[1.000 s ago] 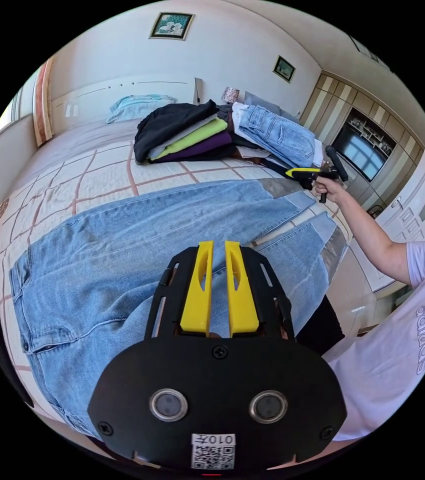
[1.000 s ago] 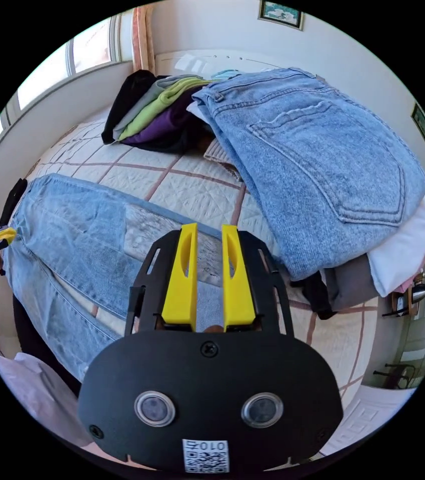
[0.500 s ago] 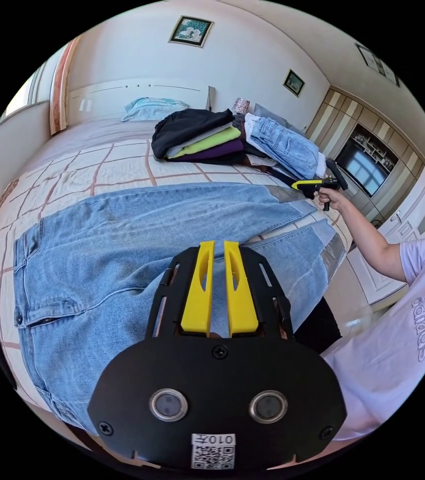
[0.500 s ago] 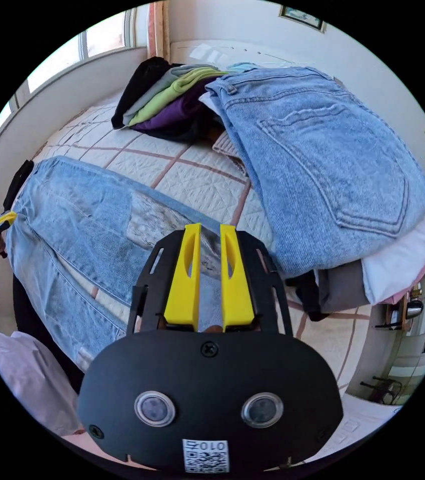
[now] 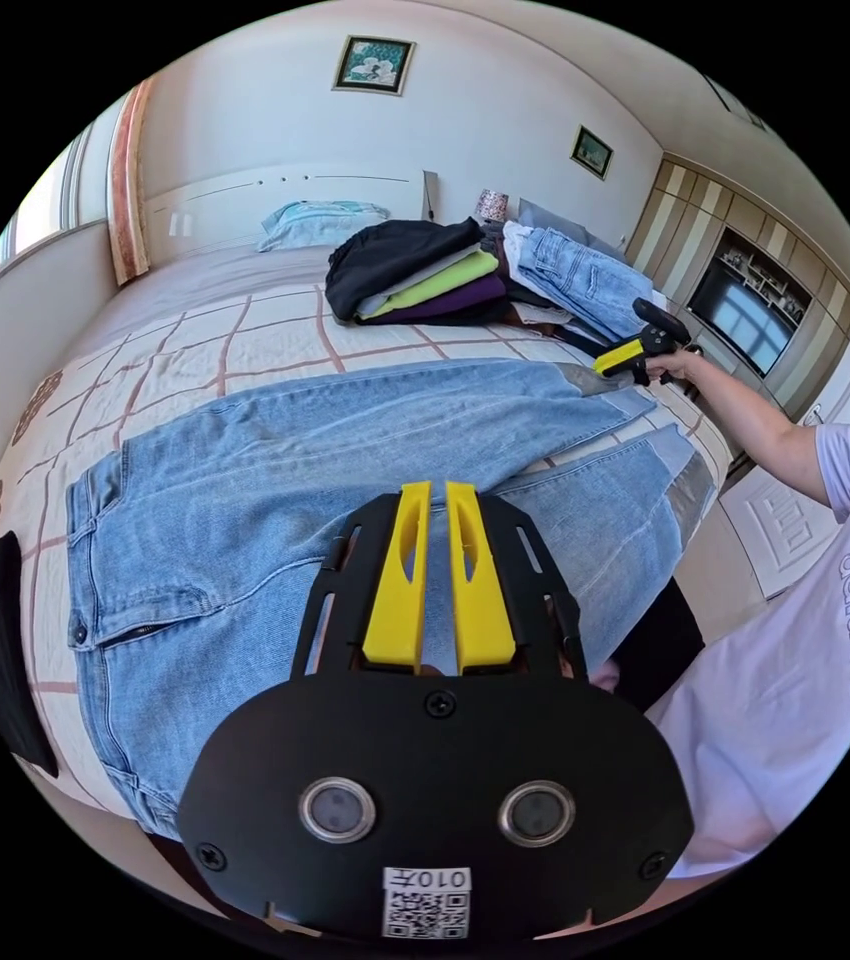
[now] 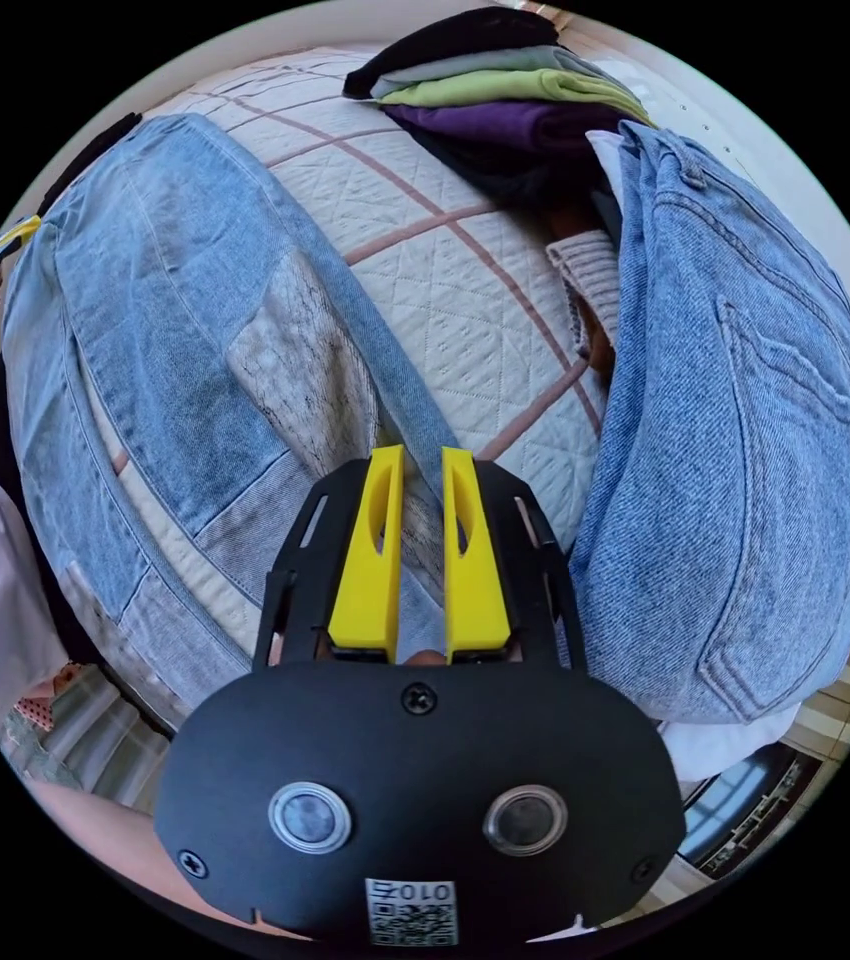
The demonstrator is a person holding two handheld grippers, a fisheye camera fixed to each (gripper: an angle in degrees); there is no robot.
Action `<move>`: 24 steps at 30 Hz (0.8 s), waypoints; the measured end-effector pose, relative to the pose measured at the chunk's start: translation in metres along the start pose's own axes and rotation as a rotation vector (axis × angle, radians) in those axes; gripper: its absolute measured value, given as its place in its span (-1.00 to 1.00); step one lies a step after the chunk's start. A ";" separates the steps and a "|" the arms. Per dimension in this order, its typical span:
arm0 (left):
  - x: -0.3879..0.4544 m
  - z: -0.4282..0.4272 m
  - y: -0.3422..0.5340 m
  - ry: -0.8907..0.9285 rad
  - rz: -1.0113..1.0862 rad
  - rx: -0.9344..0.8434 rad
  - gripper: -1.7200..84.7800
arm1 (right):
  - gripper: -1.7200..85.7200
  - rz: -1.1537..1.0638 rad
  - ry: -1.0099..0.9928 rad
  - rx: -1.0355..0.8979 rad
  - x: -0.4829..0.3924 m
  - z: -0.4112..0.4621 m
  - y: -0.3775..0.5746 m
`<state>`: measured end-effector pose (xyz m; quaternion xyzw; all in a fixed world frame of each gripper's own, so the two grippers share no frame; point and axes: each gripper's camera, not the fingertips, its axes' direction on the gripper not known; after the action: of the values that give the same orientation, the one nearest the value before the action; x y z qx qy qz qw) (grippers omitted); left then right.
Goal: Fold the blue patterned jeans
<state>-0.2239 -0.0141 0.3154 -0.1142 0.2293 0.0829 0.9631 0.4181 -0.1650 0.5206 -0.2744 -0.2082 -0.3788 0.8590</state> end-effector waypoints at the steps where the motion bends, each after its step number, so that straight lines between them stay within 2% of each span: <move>1: 0.002 0.001 0.003 0.005 0.003 -0.003 -0.94 | -0.79 -0.005 -0.009 -0.002 0.001 0.002 -0.001; 6: 0.008 -0.002 0.014 0.012 0.014 -0.009 -0.95 | -0.81 -0.012 -0.076 -0.003 0.007 0.015 -0.008; 14: 0.000 -0.016 0.019 0.010 -0.010 0.004 -0.95 | -0.90 0.056 -0.031 0.061 0.013 0.007 -0.006; 19: -0.003 -0.022 0.020 0.004 -0.020 0.008 -0.96 | -0.91 0.061 0.072 0.039 0.008 0.004 -0.017; 24: -0.010 -0.026 0.023 0.009 -0.055 0.015 -0.96 | -0.90 0.160 0.144 0.065 0.008 0.013 -0.029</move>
<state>-0.2492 -0.0002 0.2931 -0.1137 0.2310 0.0541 0.9648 0.3993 -0.1774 0.5439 -0.2340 -0.1355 -0.3209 0.9077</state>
